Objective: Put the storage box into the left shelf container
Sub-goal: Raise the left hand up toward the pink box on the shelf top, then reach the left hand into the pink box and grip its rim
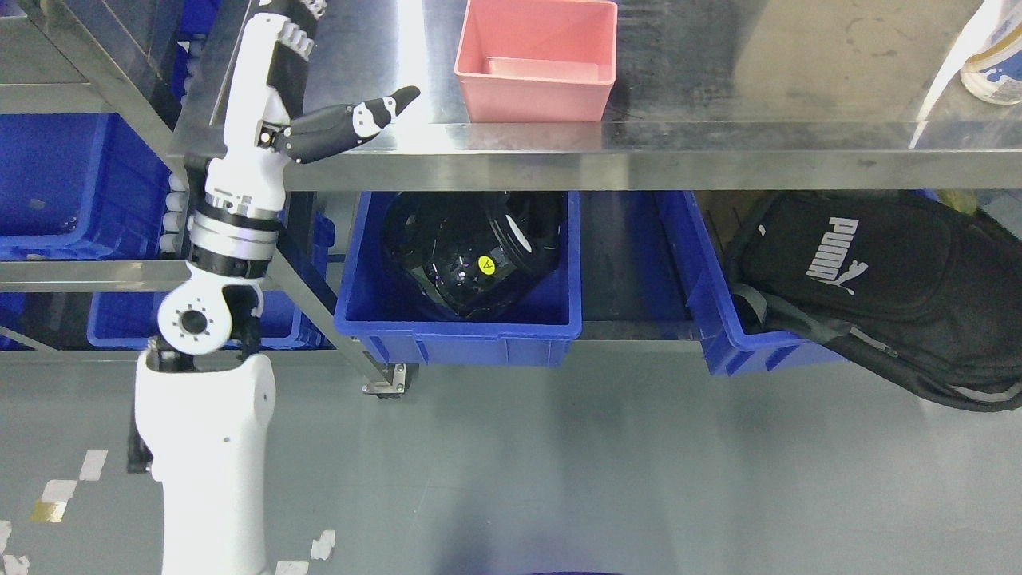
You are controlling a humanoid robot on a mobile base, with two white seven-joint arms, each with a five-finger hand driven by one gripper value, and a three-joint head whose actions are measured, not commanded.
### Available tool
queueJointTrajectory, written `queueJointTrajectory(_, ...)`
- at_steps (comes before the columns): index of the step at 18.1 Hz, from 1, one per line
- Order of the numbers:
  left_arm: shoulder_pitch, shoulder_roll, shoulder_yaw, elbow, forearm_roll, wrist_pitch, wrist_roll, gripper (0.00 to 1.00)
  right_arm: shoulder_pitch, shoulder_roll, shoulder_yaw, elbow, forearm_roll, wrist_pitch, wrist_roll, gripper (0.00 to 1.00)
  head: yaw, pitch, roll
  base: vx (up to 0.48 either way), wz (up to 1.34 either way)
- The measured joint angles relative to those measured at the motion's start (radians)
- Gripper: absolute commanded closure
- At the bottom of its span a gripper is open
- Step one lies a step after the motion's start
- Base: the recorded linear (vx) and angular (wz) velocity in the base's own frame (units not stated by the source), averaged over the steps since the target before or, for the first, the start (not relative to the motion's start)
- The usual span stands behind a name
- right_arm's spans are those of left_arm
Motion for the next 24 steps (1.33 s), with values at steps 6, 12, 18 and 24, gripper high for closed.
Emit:
queueJointTrajectory(6,-0.240,0.083,-0.018,0.096,-0.070,0.066,-0.394,0.00,0.000,0.000,0.000,0.000,0.000,0.000,-0.001,0.00,0.0000,0.000,0.000,0.000,0.00)
queueJointTrajectory(12,-0.405,0.127,-0.146,0.192,-0.155,0.145,-0.491,0.02,0.000,0.000,0.000,0.000,0.000,-0.001,-0.004,0.00,0.0000,0.000,0.000,0.000,0.00)
queueJointTrajectory(18,-0.509,0.132,-0.259,0.307,-0.210,0.175,-0.578,0.04,0.000,0.000,0.000,0.000,0.000,-0.007,-0.001,0.00,0.0000,0.000,0.000,0.000,0.00)
queueJointTrajectory(24,-0.572,0.106,-0.327,0.411,-0.272,0.206,-0.592,0.09,0.000,0.000,0.000,0.000,0.000,0.000,0.000,0.00,0.0000,0.000,0.000,0.000,0.00)
